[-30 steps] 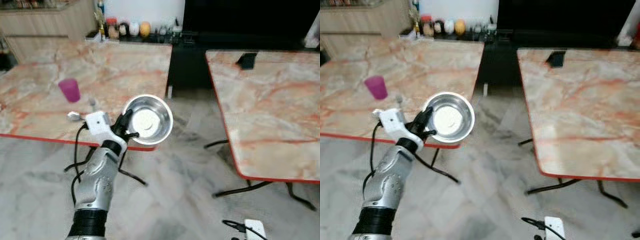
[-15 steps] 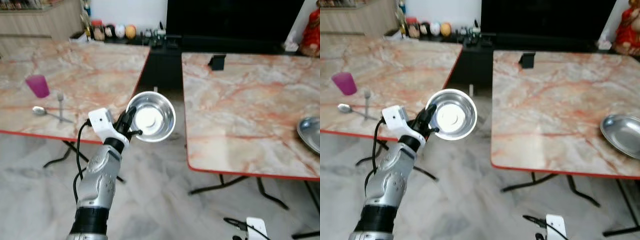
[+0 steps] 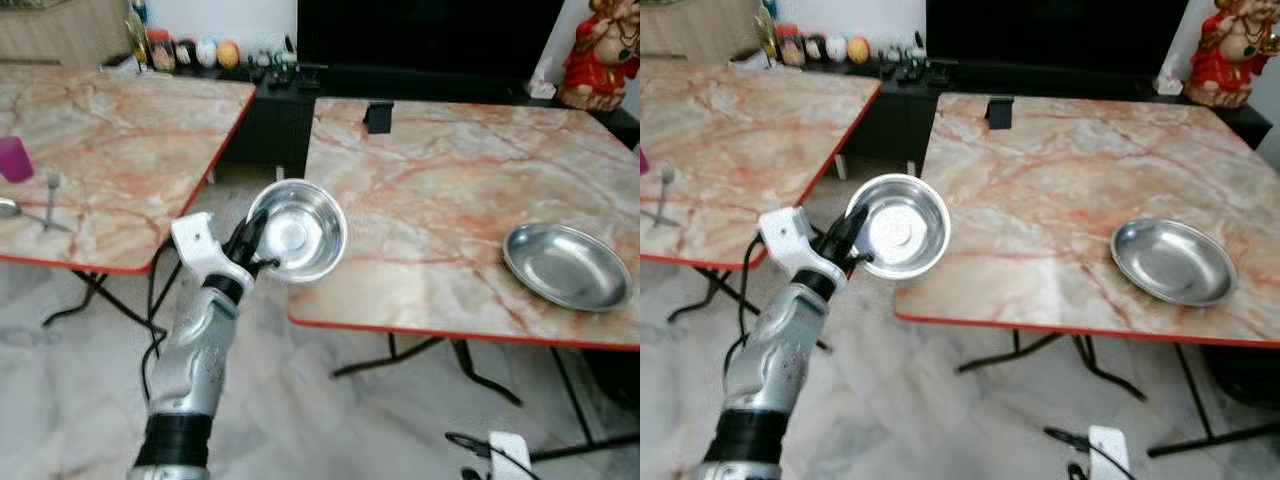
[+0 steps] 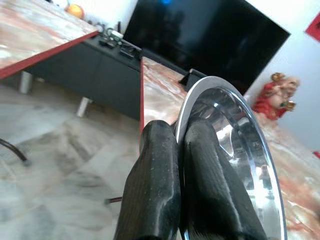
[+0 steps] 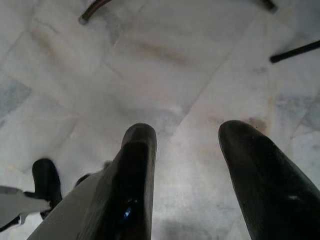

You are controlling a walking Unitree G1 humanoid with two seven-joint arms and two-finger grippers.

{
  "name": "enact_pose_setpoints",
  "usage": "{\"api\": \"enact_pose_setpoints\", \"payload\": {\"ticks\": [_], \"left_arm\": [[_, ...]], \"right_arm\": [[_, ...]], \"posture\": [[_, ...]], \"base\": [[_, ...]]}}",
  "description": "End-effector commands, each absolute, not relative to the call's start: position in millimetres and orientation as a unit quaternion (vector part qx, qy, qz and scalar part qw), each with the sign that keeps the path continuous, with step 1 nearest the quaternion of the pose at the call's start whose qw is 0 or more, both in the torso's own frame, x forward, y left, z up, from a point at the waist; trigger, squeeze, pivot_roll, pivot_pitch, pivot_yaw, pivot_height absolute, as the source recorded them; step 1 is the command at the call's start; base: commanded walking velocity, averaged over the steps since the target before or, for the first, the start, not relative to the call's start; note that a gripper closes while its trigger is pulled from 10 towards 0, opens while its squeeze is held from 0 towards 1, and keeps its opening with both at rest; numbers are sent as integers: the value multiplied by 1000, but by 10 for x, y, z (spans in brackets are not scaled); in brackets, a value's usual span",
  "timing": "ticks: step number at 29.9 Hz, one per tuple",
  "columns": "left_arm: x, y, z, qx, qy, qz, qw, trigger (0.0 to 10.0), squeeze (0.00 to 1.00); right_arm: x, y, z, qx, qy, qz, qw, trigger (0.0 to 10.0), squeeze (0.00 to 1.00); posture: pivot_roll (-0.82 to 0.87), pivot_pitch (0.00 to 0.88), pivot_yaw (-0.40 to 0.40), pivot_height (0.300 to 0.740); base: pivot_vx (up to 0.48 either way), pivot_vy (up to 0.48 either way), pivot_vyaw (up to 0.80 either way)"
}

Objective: Setting the table

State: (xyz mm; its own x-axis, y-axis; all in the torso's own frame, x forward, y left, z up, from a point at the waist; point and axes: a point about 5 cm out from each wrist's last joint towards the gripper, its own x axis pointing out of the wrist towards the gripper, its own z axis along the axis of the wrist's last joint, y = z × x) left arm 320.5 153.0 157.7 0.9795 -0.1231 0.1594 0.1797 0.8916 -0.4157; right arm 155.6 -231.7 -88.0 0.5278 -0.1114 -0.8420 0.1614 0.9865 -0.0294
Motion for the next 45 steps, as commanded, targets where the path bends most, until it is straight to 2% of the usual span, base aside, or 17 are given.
{"api": "enact_pose_setpoints", "payload": {"ticks": [1,32,37,39,42,45], "left_arm": [[3219,1419,1629,-222,-69,-96,968,10000,0],[3201,1400,1614,-208,-66,-110,970,10000,0],[3211,1493,1638,-159,-68,-123,977,10000,0],[3233,1611,1683,-95,-71,-135,984,10000,0],[3250,1673,1705,-80,-72,-135,985,10000,0],[3266,1748,1710,-97,-67,-126,985,10000,0]], "right_arm": [[1551,-2381,-865,22,477,-86,874,10000,0],[1545,-2393,-864,18,478,-86,874,10000,0],[1552,-2401,-859,18,477,-88,874,10000,0],[1555,-2403,-858,18,477,-88,874,10000,0],[1557,-2407,-856,17,477,-88,875,10000,0],[1558,-2411,-855,17,477,-88,874,10000,0]], "posture": [[77,0,-21,727],[81,0,-27,727],[83,0,-28,727],[86,0,-30,727],[90,0,-32,727],[92,0,-33,727]], "base": [[0,-405,0],[0,-408,0],[0,-409,0],[0,-397,0],[0,-129,0],[0,0,0]]}}
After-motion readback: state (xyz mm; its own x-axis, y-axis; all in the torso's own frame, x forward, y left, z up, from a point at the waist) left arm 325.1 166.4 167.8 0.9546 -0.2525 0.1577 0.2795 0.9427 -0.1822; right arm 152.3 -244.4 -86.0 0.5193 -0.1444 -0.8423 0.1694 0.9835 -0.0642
